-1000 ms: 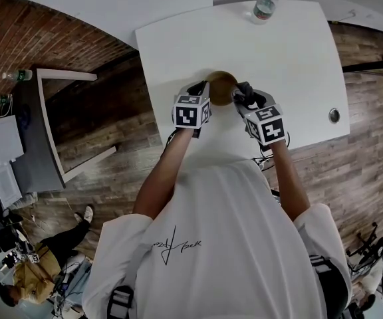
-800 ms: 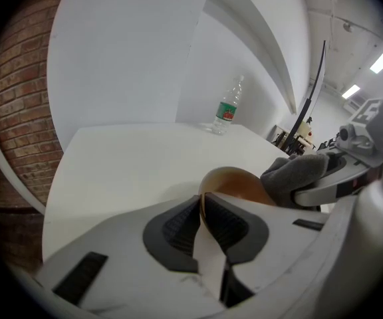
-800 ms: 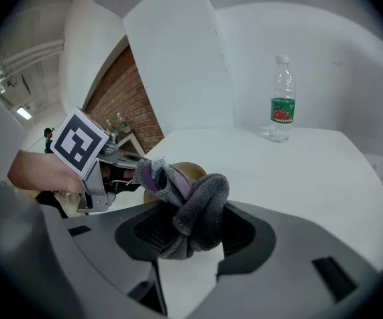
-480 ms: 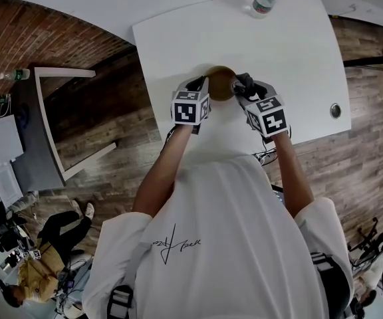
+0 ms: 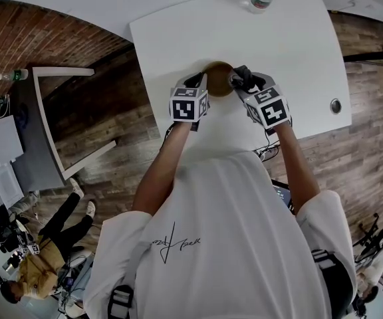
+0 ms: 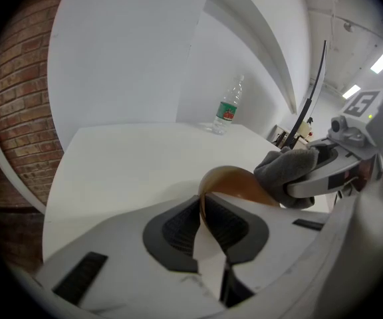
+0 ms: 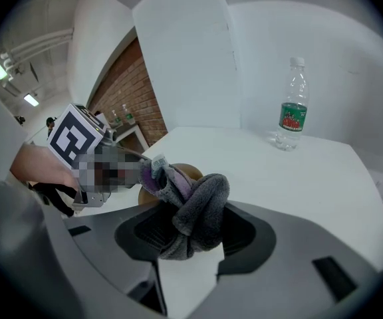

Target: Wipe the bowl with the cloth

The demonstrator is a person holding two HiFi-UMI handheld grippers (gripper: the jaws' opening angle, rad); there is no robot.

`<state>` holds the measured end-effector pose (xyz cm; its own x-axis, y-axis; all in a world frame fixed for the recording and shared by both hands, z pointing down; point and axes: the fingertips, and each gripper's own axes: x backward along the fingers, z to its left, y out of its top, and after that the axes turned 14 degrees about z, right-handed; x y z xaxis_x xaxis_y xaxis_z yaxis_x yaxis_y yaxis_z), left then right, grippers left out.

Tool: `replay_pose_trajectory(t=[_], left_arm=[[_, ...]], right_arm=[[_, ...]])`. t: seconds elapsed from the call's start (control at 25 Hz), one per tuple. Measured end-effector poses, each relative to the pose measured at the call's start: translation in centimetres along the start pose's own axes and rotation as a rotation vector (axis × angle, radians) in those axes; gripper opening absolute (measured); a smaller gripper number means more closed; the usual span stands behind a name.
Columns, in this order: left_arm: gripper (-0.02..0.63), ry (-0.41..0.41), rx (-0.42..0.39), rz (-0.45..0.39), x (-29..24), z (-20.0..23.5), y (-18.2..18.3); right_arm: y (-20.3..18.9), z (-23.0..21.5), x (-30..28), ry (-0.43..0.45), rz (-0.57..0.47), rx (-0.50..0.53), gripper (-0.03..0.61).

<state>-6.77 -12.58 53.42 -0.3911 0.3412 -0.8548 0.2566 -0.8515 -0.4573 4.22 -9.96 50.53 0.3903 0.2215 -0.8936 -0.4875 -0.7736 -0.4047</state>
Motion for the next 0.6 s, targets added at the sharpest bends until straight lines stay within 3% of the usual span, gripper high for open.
replay_pose_trajectory(t=[0.6], left_arm=[[0.035, 0.003, 0.001, -0.001, 0.15, 0.15, -0.03]], right_arm=[[0.95, -0.03, -0.36, 0.004, 0.043, 0.105, 0.181]])
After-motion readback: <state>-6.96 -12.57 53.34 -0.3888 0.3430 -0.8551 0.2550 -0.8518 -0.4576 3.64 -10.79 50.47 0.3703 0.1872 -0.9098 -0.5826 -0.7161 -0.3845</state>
